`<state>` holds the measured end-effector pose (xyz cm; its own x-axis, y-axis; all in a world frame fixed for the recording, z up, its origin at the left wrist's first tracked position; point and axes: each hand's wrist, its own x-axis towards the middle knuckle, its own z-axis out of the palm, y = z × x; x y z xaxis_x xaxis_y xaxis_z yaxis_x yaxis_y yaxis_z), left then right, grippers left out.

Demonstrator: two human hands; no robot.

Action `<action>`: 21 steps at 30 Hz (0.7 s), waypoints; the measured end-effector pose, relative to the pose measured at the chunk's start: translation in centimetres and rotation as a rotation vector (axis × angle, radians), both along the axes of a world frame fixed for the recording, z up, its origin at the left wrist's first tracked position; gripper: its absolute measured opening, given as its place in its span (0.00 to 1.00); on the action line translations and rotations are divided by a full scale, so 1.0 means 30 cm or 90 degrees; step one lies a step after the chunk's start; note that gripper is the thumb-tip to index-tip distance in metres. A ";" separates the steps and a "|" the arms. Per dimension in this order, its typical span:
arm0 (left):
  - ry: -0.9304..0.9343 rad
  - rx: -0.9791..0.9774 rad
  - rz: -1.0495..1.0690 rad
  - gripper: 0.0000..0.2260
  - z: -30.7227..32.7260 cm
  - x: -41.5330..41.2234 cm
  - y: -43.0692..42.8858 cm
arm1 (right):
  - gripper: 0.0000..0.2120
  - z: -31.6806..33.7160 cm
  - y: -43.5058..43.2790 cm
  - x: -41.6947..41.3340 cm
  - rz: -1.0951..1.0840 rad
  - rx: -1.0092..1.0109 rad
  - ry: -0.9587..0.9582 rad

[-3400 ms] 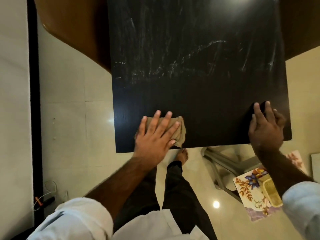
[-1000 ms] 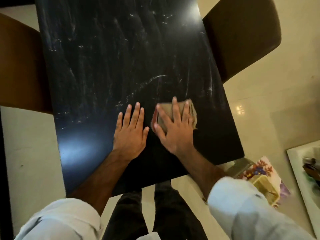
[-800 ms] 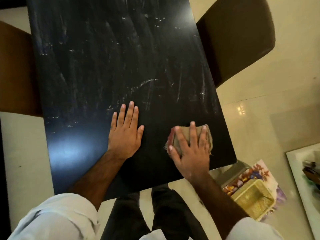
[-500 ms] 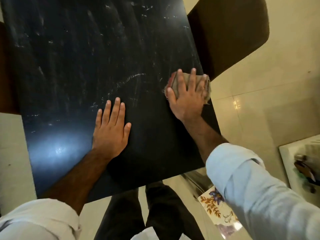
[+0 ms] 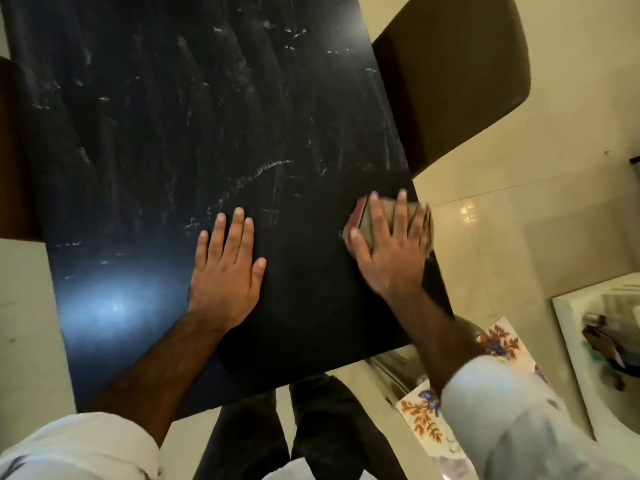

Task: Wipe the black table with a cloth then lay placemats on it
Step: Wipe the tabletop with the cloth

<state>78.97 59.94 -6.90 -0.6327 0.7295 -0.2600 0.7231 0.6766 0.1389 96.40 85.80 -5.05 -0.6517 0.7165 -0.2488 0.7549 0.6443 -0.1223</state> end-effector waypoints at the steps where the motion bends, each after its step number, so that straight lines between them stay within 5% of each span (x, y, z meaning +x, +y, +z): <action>1: 0.002 -0.003 -0.001 0.34 -0.001 -0.001 -0.001 | 0.38 -0.009 0.037 -0.082 -0.002 0.011 0.012; 6: -0.002 -0.010 -0.003 0.34 -0.001 -0.005 -0.007 | 0.38 -0.022 -0.082 -0.379 0.074 0.028 0.051; 11: -0.022 -0.008 -0.018 0.35 0.017 -0.043 -0.058 | 0.39 0.018 -0.366 -0.128 0.196 -0.049 0.016; 16: -0.002 -0.049 0.105 0.38 0.029 -0.169 -0.298 | 0.40 0.052 -0.336 0.091 0.050 -0.057 -0.053; 21: -0.023 -0.040 0.101 0.38 0.012 -0.199 -0.351 | 0.37 -0.002 -0.154 -0.278 -0.005 -0.005 0.003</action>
